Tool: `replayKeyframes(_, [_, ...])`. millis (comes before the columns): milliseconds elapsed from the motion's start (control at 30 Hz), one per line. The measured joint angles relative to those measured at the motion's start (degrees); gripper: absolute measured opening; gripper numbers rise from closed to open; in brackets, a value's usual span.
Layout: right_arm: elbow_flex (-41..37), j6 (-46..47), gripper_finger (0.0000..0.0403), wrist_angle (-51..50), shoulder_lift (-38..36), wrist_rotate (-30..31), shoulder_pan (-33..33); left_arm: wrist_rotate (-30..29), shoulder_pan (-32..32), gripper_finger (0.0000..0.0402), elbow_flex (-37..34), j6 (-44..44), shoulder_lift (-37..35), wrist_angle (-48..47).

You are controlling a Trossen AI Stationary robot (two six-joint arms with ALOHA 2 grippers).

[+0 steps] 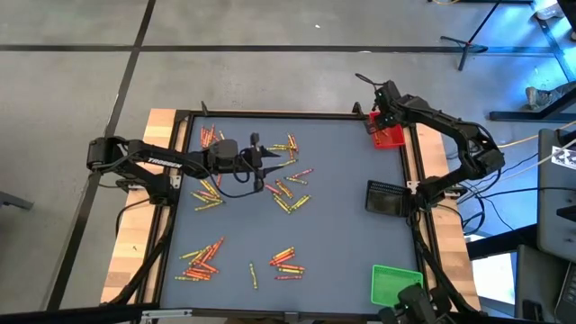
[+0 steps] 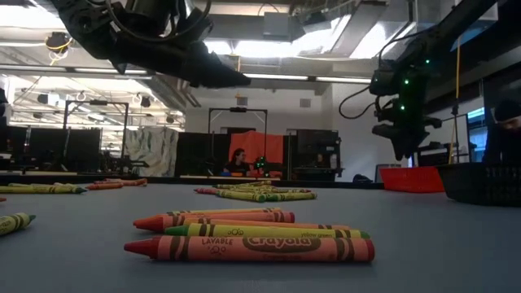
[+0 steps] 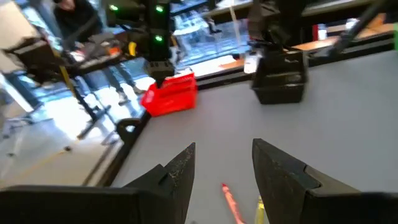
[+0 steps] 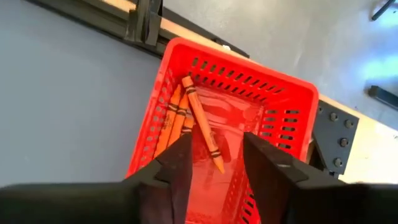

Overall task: Sort crayons
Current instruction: Put the yellow crayon into the black basket

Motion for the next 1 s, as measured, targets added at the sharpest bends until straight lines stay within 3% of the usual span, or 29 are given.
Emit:
replayKeyframes(200, [0.0,-1.6,0.0154,4.3,-4.9,-4.7,5.7,0.0,0.0,0.0144,0.0,3.0,0.1,1.7])
replayKeyframes(467, [-2.3,-3.1,0.0154,18.1,-10.6,-6.0,21.8,-3.0,0.8,0.0144,0.0,-0.8,2.1,0.7])
replayKeyframes(767, [-10.4,-6.1,0.0154,45.2,-8.0,-6.2,36.2,-3.3,6.2,0.0144,4.7,-7.9,5.2,-12.4])
replayKeyframes(1000, [-10.8,-6.8,0.0154,51.8,-1.8,-9.8,40.0,-2.1,8.7,0.0144,6.0,-7.2,7.6,-17.4])
